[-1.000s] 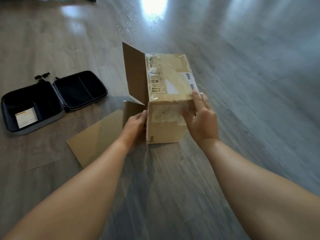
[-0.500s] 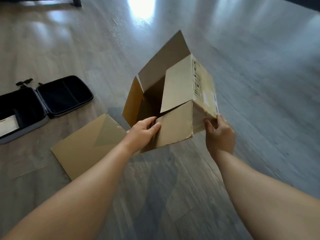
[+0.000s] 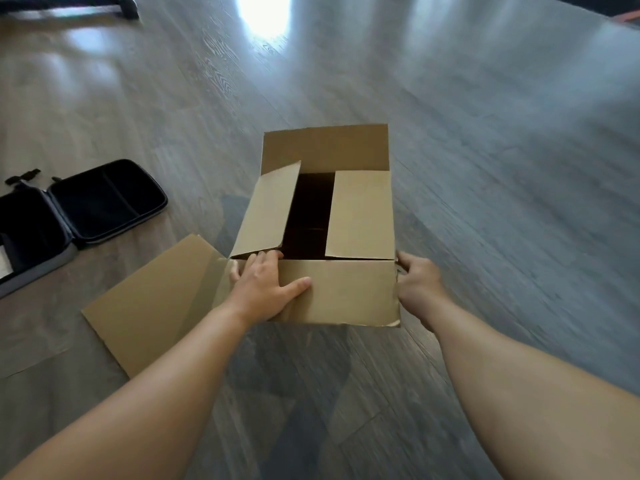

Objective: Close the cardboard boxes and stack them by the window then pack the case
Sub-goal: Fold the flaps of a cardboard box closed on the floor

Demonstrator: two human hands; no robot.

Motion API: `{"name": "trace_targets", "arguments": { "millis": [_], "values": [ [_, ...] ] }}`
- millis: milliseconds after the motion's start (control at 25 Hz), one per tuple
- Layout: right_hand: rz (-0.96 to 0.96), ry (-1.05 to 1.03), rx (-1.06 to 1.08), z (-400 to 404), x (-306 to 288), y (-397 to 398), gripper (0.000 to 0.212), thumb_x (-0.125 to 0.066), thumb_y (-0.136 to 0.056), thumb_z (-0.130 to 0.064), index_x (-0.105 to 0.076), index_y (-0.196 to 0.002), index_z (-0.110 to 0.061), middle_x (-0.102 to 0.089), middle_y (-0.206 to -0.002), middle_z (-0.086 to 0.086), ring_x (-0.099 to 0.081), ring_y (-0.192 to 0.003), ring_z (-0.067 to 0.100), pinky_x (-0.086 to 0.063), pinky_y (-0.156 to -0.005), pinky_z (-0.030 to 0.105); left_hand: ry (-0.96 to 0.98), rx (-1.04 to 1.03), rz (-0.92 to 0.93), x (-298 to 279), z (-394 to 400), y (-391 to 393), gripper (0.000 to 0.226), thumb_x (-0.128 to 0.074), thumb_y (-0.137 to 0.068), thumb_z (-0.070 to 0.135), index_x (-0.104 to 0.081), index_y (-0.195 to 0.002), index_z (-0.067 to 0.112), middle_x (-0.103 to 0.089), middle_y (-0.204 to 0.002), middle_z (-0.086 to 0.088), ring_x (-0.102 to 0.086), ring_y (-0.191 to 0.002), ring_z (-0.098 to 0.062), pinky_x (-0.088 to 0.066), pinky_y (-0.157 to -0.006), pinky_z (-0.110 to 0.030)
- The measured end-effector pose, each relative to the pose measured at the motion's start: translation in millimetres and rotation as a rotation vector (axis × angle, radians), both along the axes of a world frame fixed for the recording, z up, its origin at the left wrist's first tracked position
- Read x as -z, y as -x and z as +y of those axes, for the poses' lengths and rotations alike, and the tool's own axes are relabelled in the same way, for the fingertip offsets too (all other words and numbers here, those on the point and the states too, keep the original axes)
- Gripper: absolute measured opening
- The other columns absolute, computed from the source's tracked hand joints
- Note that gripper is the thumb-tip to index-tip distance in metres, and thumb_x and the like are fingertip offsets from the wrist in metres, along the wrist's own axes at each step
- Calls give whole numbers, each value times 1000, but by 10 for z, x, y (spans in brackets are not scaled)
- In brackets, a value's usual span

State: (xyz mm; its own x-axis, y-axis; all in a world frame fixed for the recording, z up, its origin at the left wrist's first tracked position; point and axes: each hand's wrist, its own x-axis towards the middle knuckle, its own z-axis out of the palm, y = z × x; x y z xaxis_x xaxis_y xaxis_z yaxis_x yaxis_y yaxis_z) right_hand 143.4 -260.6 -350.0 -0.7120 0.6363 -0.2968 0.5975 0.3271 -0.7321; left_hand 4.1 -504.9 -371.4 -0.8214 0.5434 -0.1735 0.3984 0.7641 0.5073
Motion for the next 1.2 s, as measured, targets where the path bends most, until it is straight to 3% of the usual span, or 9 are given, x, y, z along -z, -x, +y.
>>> {"name": "trace_targets", "arguments": {
  "millis": [200,320,400,520,640,760,920,1040,1200],
  "values": [
    [123,-92,45,21,-59,100,28,-49,-99,-15,-74,-110,-22,-74,-108,4,-65,-104,32,-53,-86,41,22,-28,12,18,-62,116,109,-64,-82,63,-1,-158,18,-13,-165,-5,-26,-147,-33,-24,-116,-52],
    [109,-485,-93,-172,-111,204,37,-61,-94,-15,-64,-131,-6,-68,-126,14,-60,-118,35,-47,-97,40,12,-38,55,53,-50,121,108,-68,-84,55,0,-159,17,-1,-167,-4,-22,-149,-35,-28,-116,-49],
    [117,-627,-348,-425,-99,300,39,-62,-93,-16,-64,-132,-9,-68,-125,10,-57,-123,30,-45,-100,40,24,-40,96,65,-41,134,109,-70,-83,55,-2,-159,16,-2,-167,-4,-25,-149,-32,-34,-114,-47],
    [-41,-656,-662,-793,44,449,45,-48,-101,-30,-52,-144,-16,-53,-147,0,-38,-143,21,-34,-115,42,95,-8,151,53,-64,161,108,-67,-83,61,-4,-159,16,-3,-168,-5,-30,-147,-32,-40,-109,-44],
    [-194,-689,-744,-999,184,580,55,-36,-104,-39,-37,-152,-12,-41,-156,5,-28,-149,23,-20,-121,43,146,23,256,23,-99,199,111,-63,-82,68,-8,-158,9,-7,-167,-11,-29,-147,-31,-32,-115,-46],
    [-269,-726,-687,-1050,221,620,62,-29,-103,-49,-35,-153,-12,-42,-156,5,-31,-147,24,-17,-120,52,234,17,319,-13,-147,255,119,-57,-77,78,-6,-158,7,-4,-167,-11,-20,-151,-26,-12,-120,-56],
    [-302,-859,-563,-1050,186,571,65,-26,-100,-54,-42,-150,-16,-44,-155,4,-33,-147,23,-11,-119,59,377,-24,216,17,-205,318,126,-40,-71,92,-5,-159,8,0,-167,-11,0,-154,-26,-1,-117,-63],
    [-329,-914,-410,-996,121,557,67,-32,-96,-50,-39,-152,-14,-36,-160,8,-26,-150,26,-8,-118,61,426,36,142,52,-162,303,120,-34,-77,90,-6,-158,5,-2,-165,-21,-1,-153,-35,-4,-120,-58],
    [-448,-821,-194,-519,83,400,71,-29,-97,-47,-19,-159,-12,-14,-167,9,-11,-154,27,-7,-119,60,401,28,76,93,-80,263,113,-43,-86,79,0,-157,2,7,-162,-29,2,-151,-43,-14,-123,-51]
  ]
}}
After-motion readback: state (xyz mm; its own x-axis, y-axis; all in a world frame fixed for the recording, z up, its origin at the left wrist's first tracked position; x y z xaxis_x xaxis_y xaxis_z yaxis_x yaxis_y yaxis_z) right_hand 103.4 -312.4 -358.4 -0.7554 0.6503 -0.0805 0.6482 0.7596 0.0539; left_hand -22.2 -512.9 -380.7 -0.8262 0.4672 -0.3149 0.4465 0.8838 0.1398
